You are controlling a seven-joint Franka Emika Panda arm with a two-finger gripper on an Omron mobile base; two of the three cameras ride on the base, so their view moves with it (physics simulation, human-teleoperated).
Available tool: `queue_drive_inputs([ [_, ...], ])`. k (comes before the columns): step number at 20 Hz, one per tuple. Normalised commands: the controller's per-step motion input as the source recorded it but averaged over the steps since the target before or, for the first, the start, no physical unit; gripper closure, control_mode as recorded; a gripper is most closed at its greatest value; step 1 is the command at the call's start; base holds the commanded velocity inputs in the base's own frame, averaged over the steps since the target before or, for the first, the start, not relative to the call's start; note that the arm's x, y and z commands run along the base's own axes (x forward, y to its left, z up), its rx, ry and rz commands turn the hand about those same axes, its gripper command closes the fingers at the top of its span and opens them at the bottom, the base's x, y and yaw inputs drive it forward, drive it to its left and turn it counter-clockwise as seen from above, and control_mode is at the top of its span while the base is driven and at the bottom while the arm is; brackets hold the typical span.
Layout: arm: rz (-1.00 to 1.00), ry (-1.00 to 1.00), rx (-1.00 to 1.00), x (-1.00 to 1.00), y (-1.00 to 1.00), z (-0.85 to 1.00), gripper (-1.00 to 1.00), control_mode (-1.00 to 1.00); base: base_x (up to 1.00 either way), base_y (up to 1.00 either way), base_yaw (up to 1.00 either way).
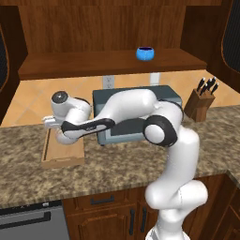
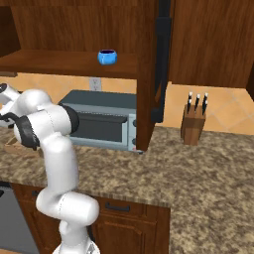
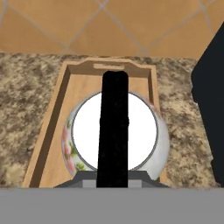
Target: Pick the kettle from the counter and place it on the tray. Then pick the mug from the cabinet and place it on the tray. Then close the cabinet doors.
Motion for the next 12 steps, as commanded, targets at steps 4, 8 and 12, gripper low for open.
queue_drive_inputs([
  [4, 0.00, 0.00, 0.00, 0.21, 0.05, -0.34, 1.00, -1.00, 0.00, 0.00, 0.00],
  [8, 0.00, 0.00, 0.00, 0.22, 0.01, -0.19, 1.00, -1.00, 0.00, 0.00, 0.00],
  [12, 0.00, 0.00, 0.00, 0.17, 0.00, -0.14, 1.00, -1.00, 0.00, 0.00, 0.00],
])
